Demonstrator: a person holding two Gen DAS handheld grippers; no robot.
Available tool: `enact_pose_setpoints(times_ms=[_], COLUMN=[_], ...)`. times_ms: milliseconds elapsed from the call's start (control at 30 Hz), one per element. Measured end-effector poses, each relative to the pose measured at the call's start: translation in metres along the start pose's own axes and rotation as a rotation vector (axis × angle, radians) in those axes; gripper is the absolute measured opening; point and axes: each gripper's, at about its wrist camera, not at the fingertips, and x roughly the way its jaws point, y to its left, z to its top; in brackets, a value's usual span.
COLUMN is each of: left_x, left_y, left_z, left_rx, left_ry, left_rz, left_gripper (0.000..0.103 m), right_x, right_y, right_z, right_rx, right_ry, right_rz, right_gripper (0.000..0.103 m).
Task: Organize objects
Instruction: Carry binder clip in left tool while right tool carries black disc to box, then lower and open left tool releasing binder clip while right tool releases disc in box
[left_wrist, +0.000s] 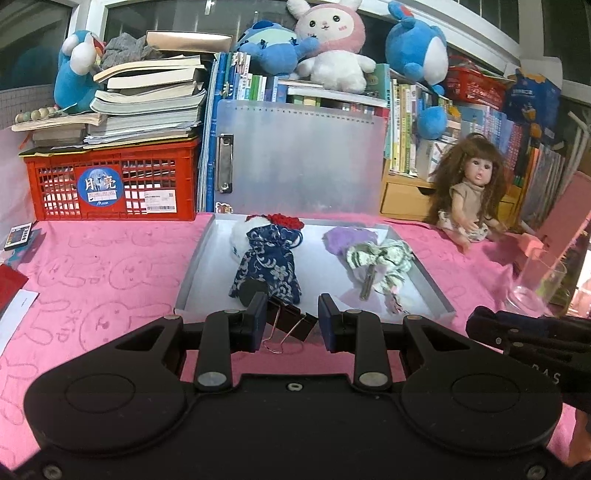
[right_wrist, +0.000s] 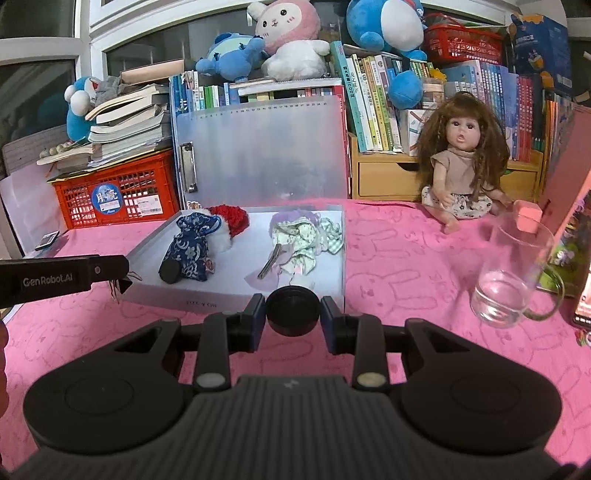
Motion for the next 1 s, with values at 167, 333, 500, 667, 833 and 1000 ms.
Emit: enact_pose_setpoints(times_ms=[167, 333, 500, 667, 833, 1000], left_x=[0.019, 0.041, 0.062, 0.08, 0.097, 0.112], left_y=[0.004, 0.007, 0.012, 0.019, 0.029, 0.039], left_z=[0.008, 0.015, 0.019, 0.023, 0.025, 0.028], left_rx=[0.001, -0.001, -0.002, -0.014, -0.033, -0.047], left_ry=[0.01, 0.031, 0.042, 0.057, 0.083, 0.096], left_rz=[0.021, 0.042, 0.056, 0.06, 0.061, 0.059], left_gripper=[0.028, 0.028, 0.028, 0.028, 0.028, 0.028], right_x=[0.015, 0.033, 0.049, 0.064, 0.08, 0.095], right_y=[-0.003, -0.008, -0.009, -0.011, -0.016, -0.022], right_z=[0.009, 0.017, 0.027, 0.034, 0.038, 0.043], right_rx=[0.002, 0.009, 0.014, 0.015, 0.041, 0.063], right_ry=[0.01, 0.03, 0.042, 0.057, 0.085, 0.115], right_rz=[-0.004, -0.003, -0.008, -0.011, -0.001, 0.009], right_gripper=[0.037, 0.037, 0.037, 0.037, 0.037, 0.037])
